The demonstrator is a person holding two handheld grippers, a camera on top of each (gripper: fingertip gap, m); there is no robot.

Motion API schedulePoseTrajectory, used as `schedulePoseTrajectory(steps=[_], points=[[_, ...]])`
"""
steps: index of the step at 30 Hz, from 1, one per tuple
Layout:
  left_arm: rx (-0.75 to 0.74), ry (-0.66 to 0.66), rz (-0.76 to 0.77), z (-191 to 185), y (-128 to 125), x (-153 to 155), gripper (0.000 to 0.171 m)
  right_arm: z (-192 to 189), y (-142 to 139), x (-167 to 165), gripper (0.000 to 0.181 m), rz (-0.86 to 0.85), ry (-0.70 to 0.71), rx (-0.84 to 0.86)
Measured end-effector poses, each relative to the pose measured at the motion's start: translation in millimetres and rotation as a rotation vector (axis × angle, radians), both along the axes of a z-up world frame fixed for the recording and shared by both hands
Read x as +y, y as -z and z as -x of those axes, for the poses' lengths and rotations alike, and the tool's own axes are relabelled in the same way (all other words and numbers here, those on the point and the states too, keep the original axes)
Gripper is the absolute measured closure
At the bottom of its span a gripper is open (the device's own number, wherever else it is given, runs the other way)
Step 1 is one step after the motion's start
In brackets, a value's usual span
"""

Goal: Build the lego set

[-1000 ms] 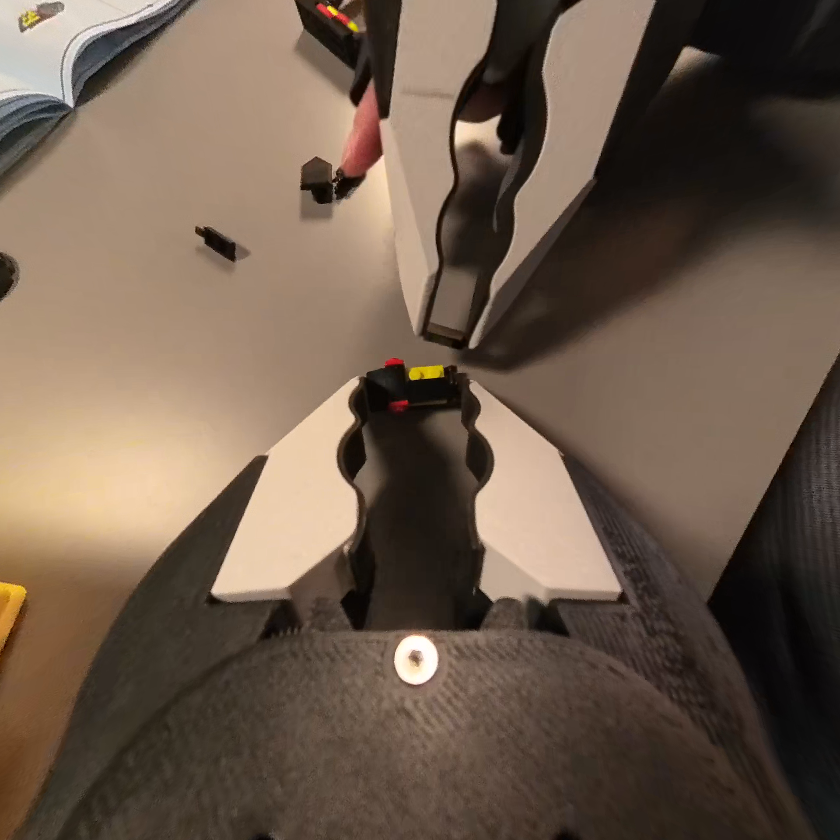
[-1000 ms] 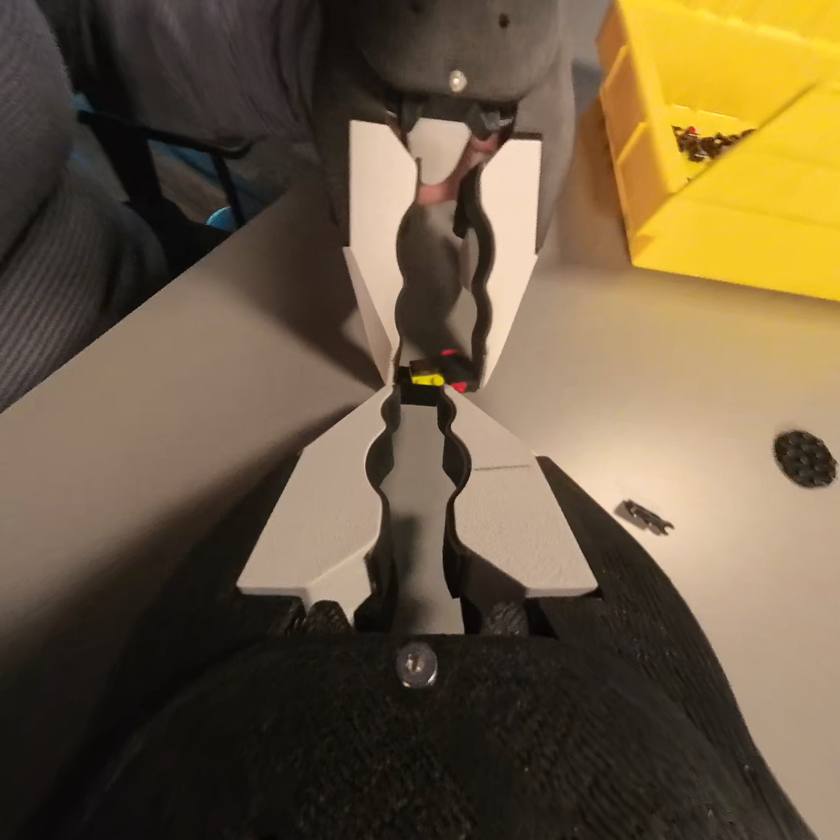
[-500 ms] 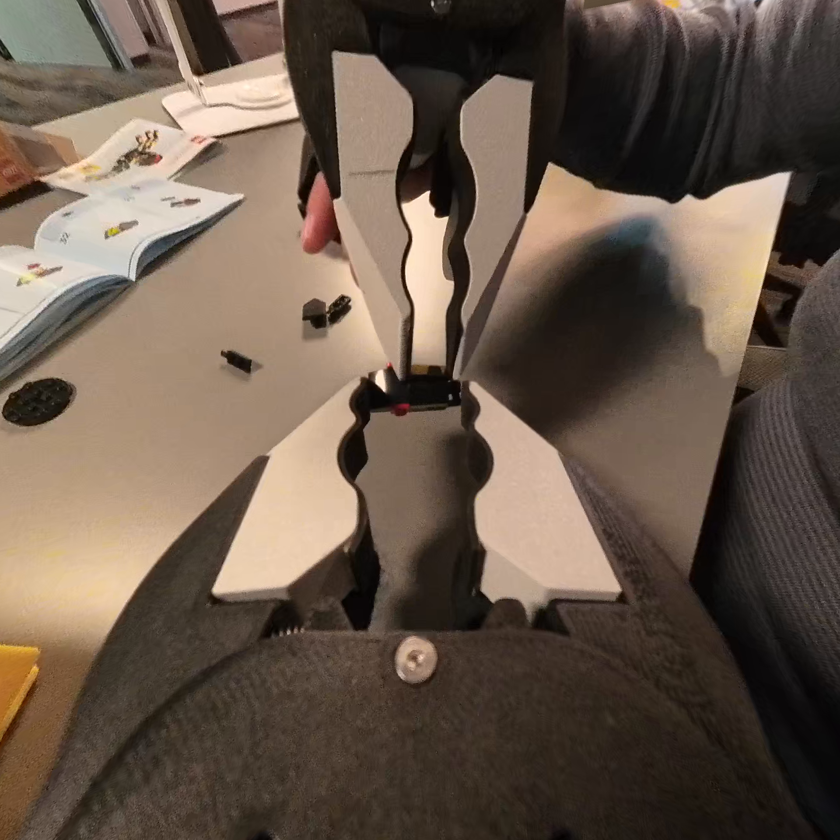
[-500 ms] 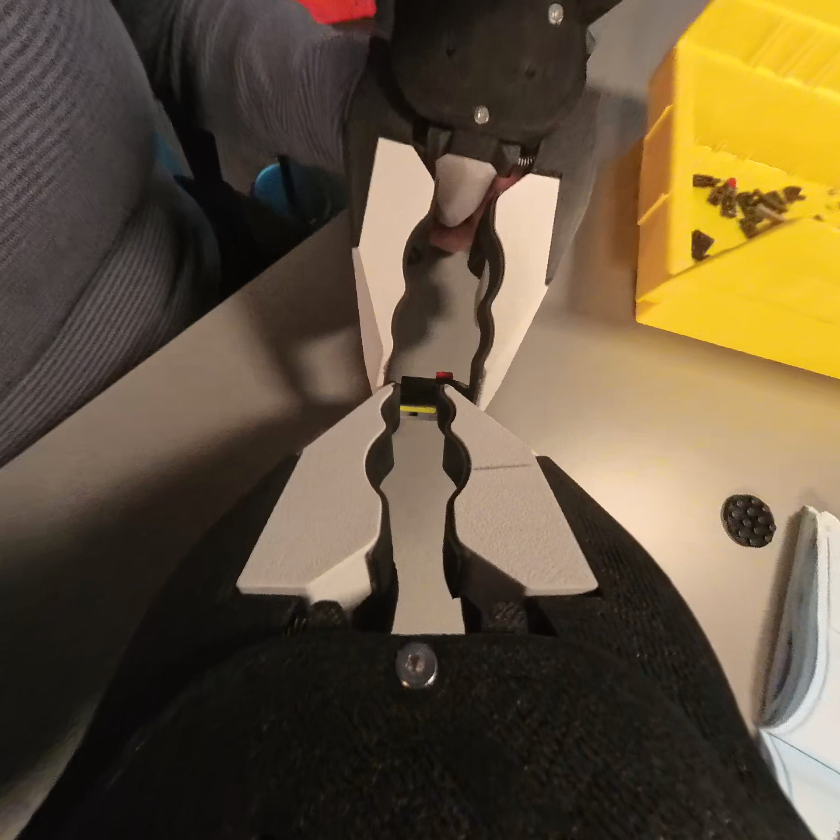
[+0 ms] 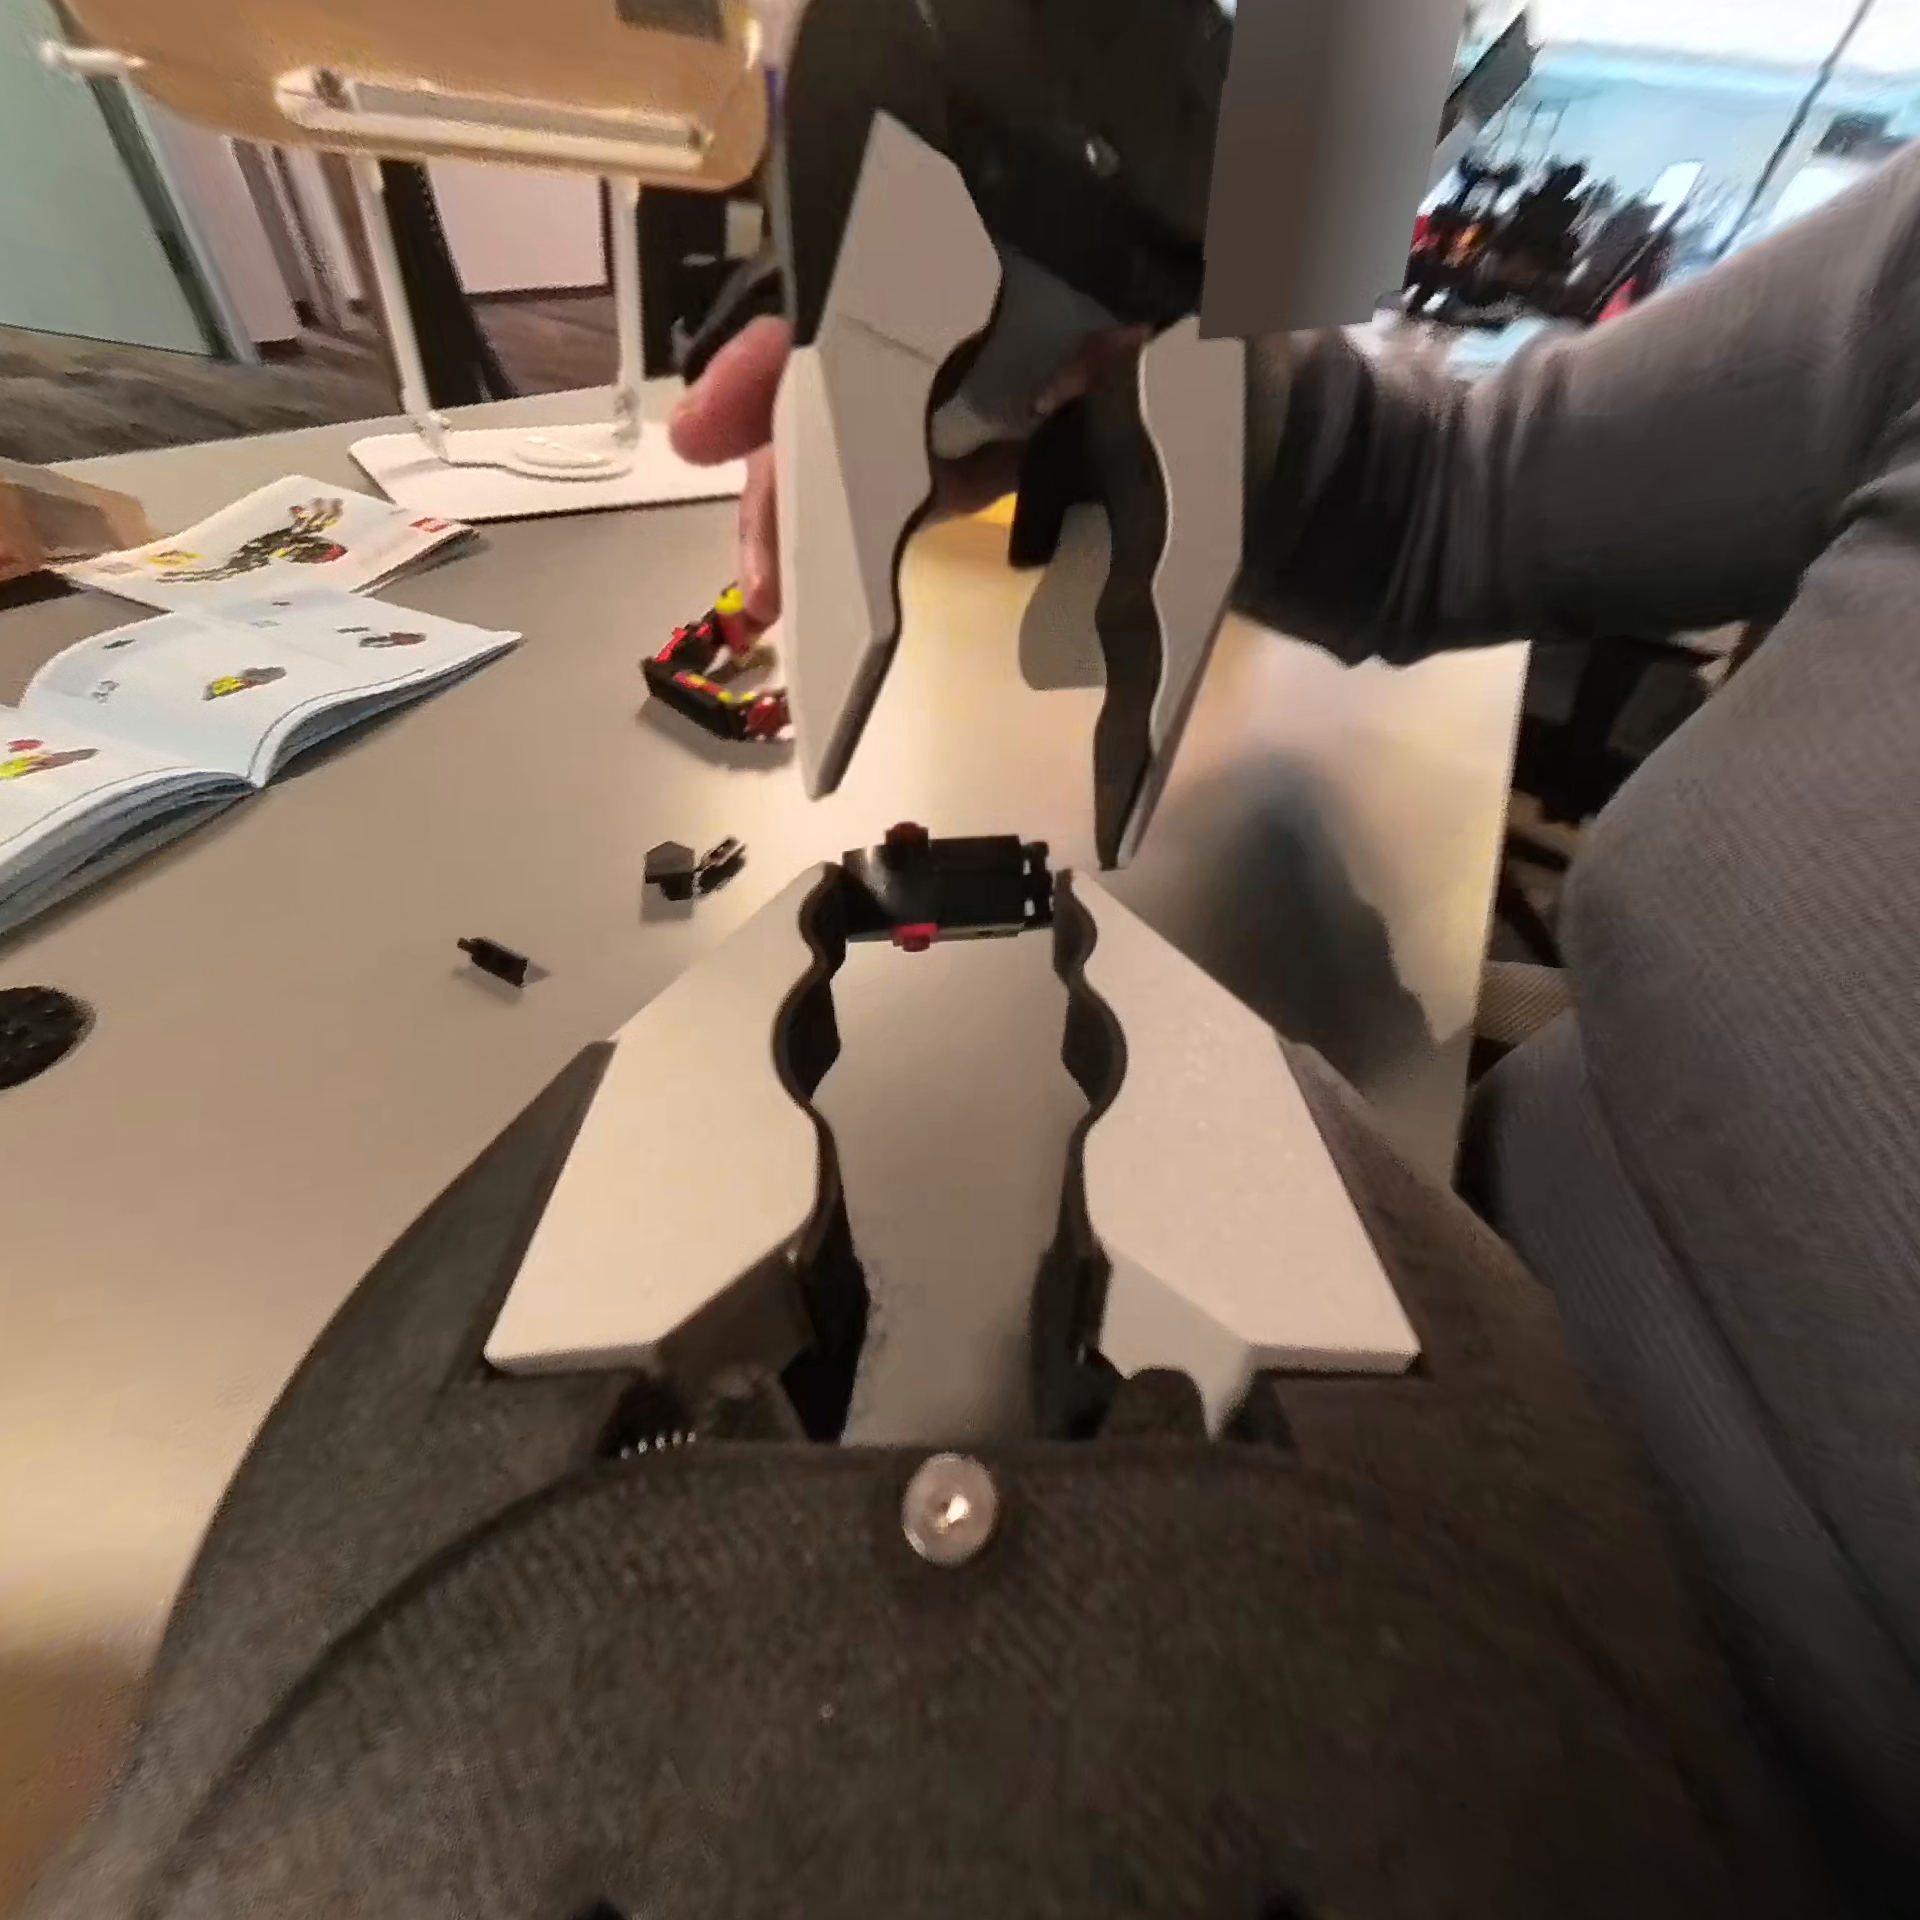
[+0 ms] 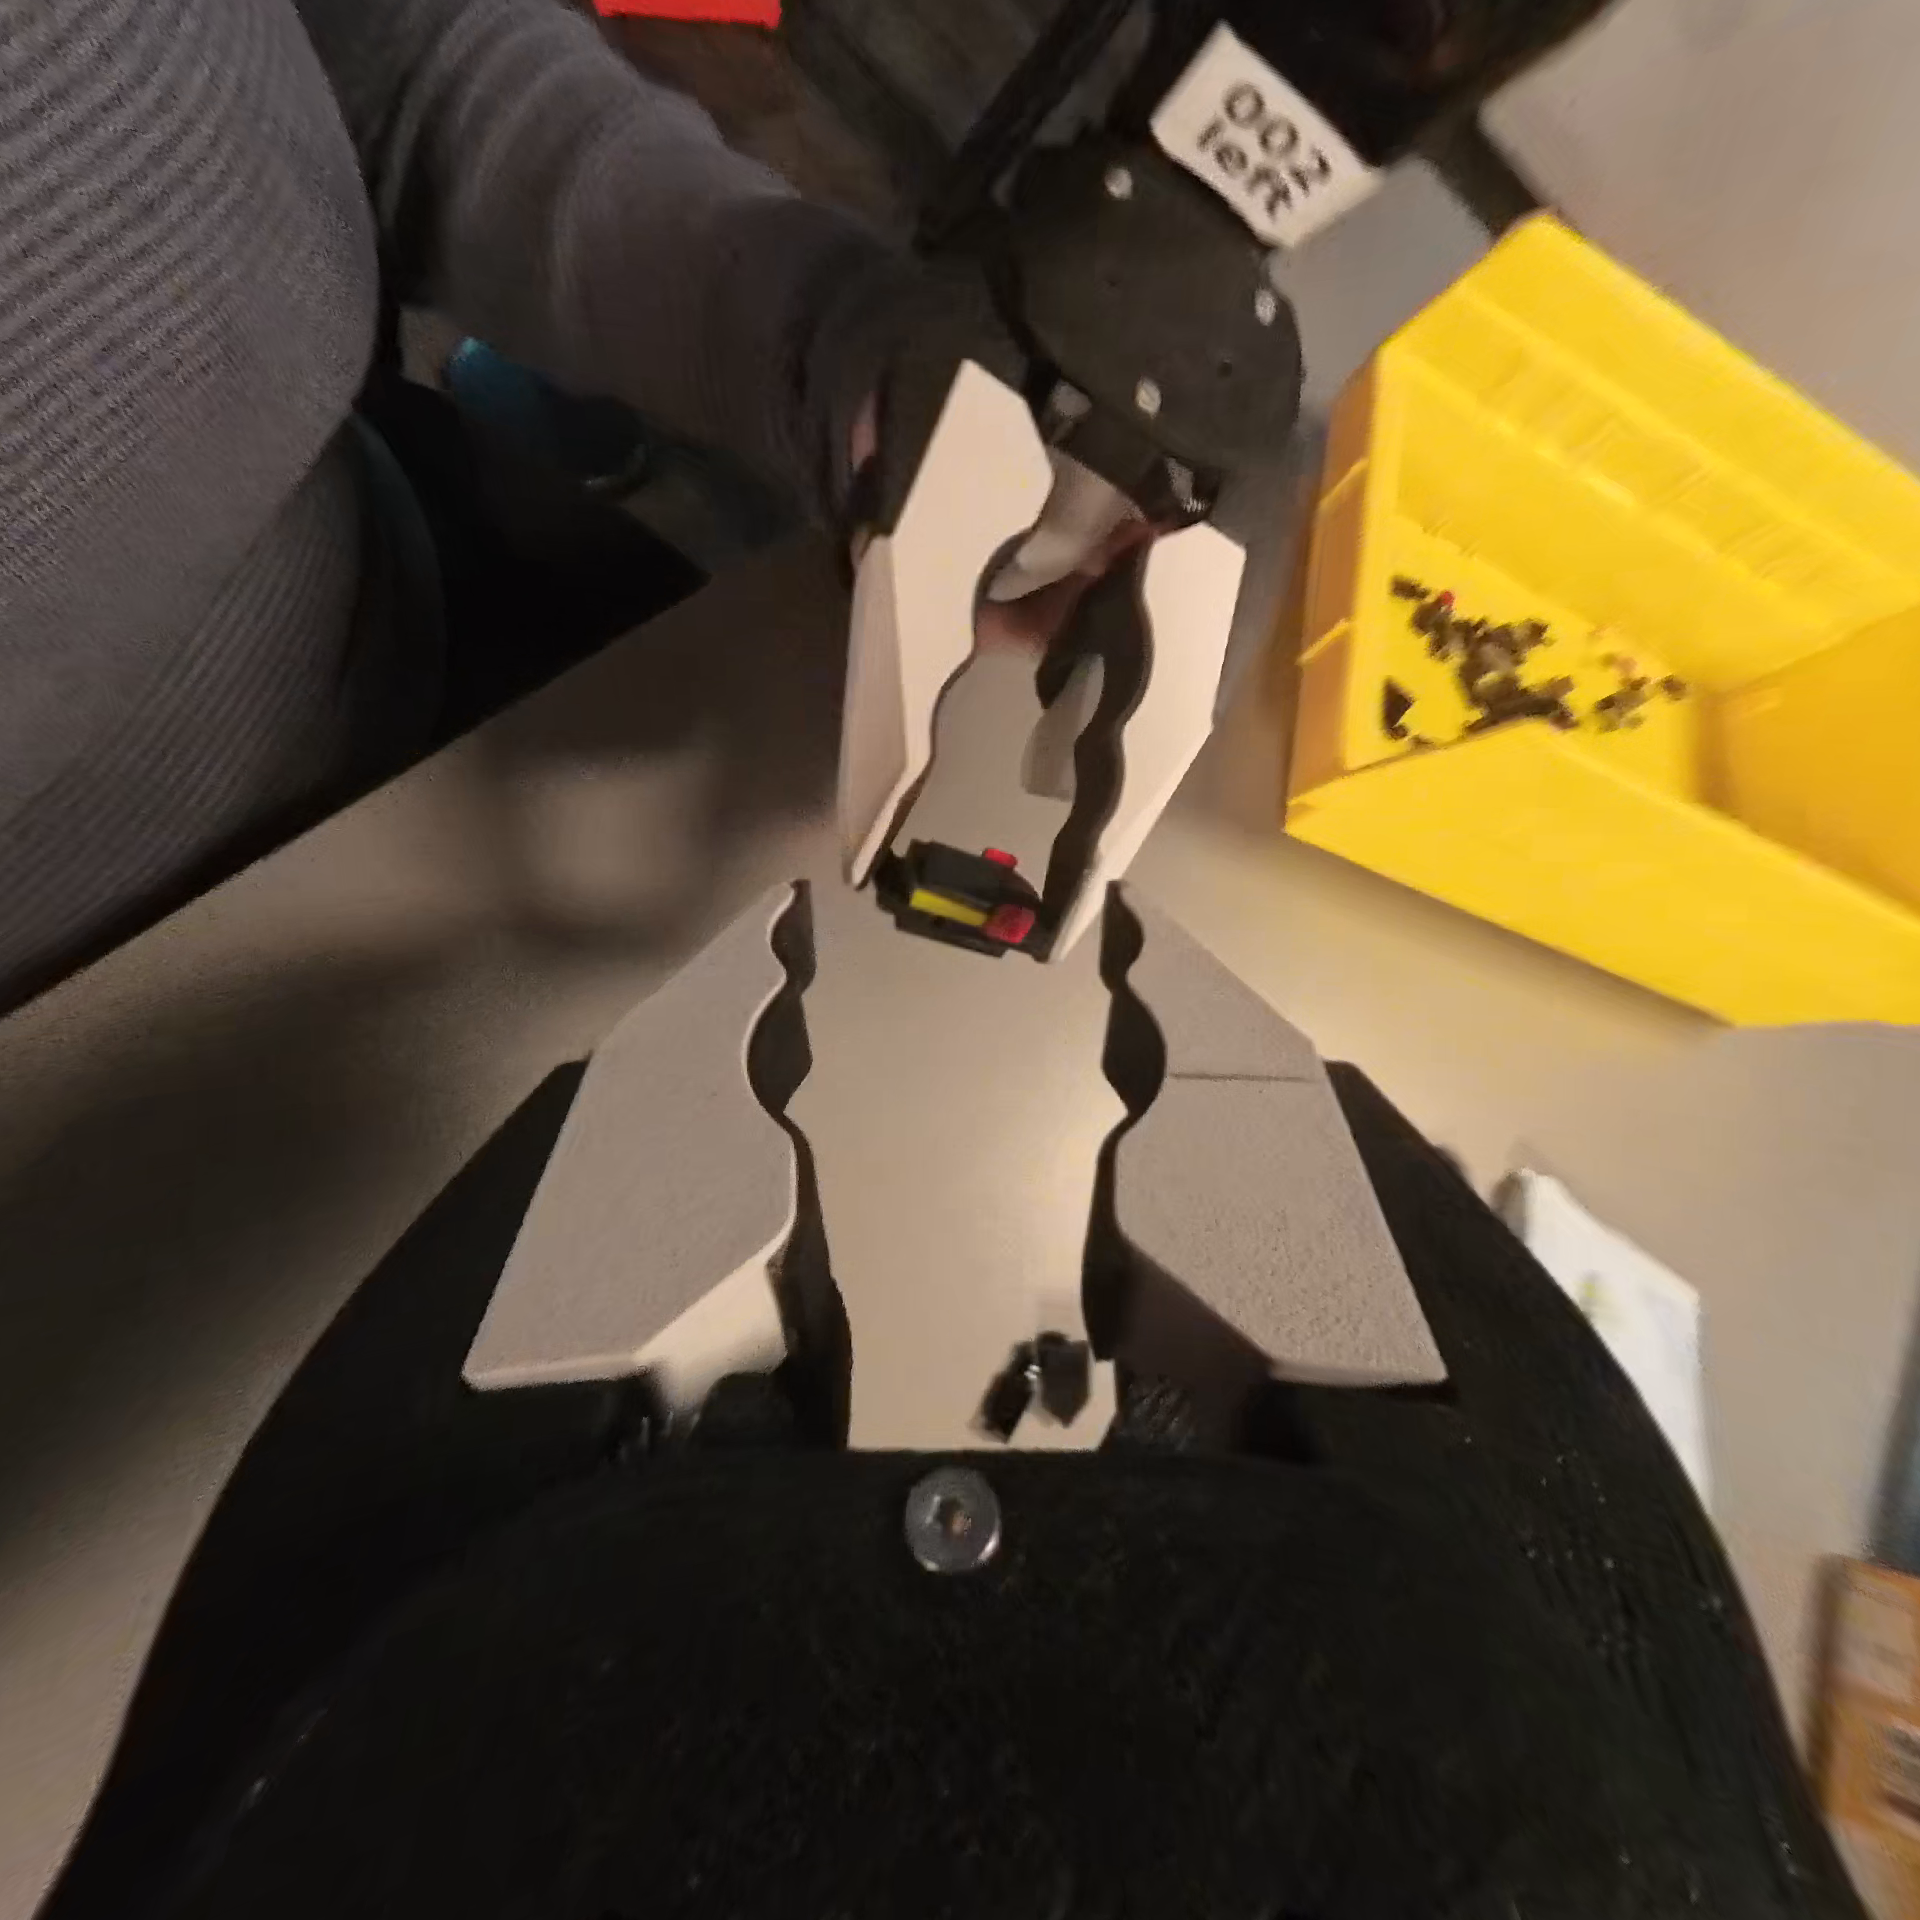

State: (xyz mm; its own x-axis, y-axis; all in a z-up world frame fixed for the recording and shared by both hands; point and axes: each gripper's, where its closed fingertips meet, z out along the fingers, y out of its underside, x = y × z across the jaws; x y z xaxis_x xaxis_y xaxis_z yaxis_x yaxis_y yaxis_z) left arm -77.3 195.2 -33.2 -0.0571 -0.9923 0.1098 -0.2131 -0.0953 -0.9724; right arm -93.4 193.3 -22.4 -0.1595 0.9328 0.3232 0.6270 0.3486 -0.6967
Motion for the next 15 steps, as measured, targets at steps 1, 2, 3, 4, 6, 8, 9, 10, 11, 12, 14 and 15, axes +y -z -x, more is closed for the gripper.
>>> schedulePoseTrajectory(steps=[1, 2, 3, 4, 6, 8, 9, 10, 11, 12, 14, 15], points=[[-0.026, 0.024, 0.037, 2, -6, -1, 0.132, 0, -3, -2, 0.124, -0.057, -0.013, 0.017], [-0.05, 0.052, 0.077, 3, -11, -3, 0.132, 0, -5, -6, 0.123, -0.119, -0.029, 0.03], [-0.07, 0.082, 0.118, 6, -17, -5, 0.132, 1, -7, -8, 0.123, -0.18, -0.037, 0.039], [-0.088, 0.114, 0.153, 8, -22, -7, 0.133, 3, -9, -10, 0.124, -0.237, -0.041, 0.043], [-0.112, 0.173, 0.215, 10, -30, -11, 0.133, 7, -10, -14, 0.131, -0.345, -0.054, 0.034], [-0.125, 0.225, 0.261, 10, -35, -16, 0.133, 11, -12, -14, 0.141, -0.456, -0.065, 0.024], [-0.127, 0.244, 0.277, 11, -36, -18, 0.133, 13, -14, -14, 0.144, -0.496, -0.069, 0.024], [-0.127, 0.259, 0.288, 11, -37, -20, 0.133, 14, -17, -15, 0.146, -0.521, -0.074, 0.026], [-0.127, 0.264, 0.297, 10, -38, -20, 0.133, 16, -18, -16, 0.149, -0.532, -0.081, 0.029], [-0.128, 0.273, 0.304, 10, -38, -21, 0.133, 17, -20, -17, 0.151, -0.538, -0.088, 0.033], [-0.134, 0.298, 0.325, 11, -40, -22, 0.133, 18, -19, -17, 0.153, -0.548, -0.096, 0.03], [-0.135, 0.306, 0.333, 11, -40, -24, 0.133, 18, -19, -16, 0.156, -0.554, -0.093, 0.024]])
